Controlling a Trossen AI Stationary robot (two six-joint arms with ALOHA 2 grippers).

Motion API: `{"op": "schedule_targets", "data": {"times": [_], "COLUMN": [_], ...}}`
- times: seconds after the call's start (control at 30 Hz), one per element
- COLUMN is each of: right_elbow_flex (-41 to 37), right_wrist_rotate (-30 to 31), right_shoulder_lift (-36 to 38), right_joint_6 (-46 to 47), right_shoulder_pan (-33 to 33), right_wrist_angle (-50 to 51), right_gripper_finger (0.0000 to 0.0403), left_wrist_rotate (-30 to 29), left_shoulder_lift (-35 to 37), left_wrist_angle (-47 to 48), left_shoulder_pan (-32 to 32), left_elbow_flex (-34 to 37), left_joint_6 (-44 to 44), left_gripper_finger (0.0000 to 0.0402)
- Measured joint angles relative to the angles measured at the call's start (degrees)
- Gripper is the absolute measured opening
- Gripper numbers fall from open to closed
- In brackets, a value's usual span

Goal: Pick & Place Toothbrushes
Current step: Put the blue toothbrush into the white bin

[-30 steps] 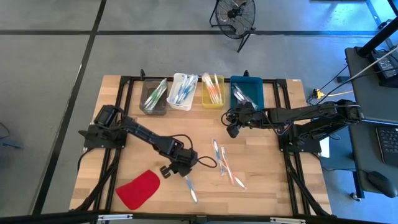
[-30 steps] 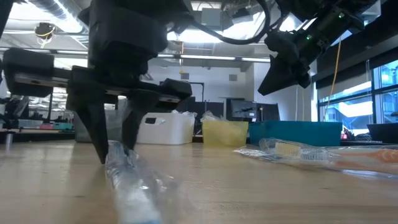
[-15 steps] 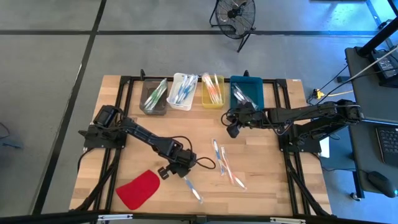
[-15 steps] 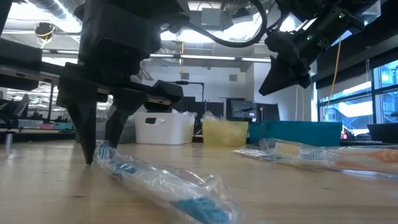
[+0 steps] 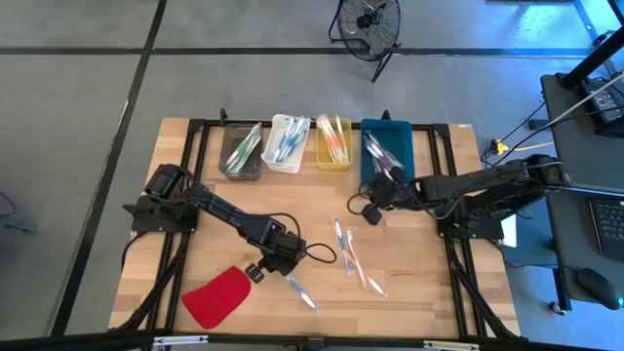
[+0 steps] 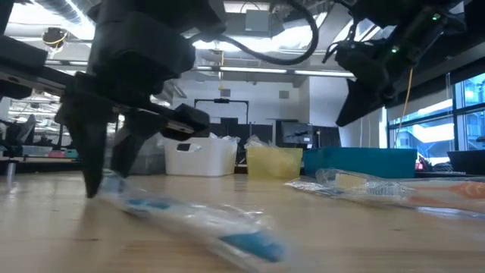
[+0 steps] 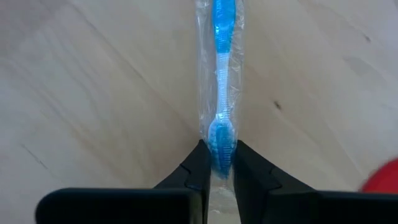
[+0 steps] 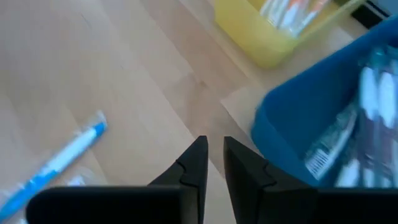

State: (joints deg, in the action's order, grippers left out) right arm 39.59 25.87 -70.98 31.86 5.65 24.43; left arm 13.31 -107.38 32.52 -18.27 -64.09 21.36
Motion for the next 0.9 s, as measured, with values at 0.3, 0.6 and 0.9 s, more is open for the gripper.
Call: {"op": "schedule_targets", "data": {"times": [0.3, 0.6, 0.9], "right_elbow_flex": [0.0, 0.0, 0.0], "right_wrist_rotate": [3.3, 5.1, 6.7], "right_shoulder_lift": [0.1, 0.1, 0.1], "right_joint_6": [2.9, 6.0, 10.2], "right_shoulder_pan": [6.8, 13.2, 17.5], "right_wrist_angle": [4.7, 5.7, 5.2], "right_gripper_finger": [0.0055, 0.0028, 0.0010], "left_wrist_rotate": [0.9, -1.8, -5.4], "left_shoulder_lift": [6.4, 16.3, 26.0], "left_wrist_angle": [-0.9, -7.9, -16.2], "left_shoulder_pan": [2.0, 6.2, 11.7], "left_elbow_flex": [5.2, 13.4, 20.3], "left_joint_6": [-2.8, -5.4, -5.8], "left_gripper_finger": [0.0038, 0.0042, 0.0041]}}
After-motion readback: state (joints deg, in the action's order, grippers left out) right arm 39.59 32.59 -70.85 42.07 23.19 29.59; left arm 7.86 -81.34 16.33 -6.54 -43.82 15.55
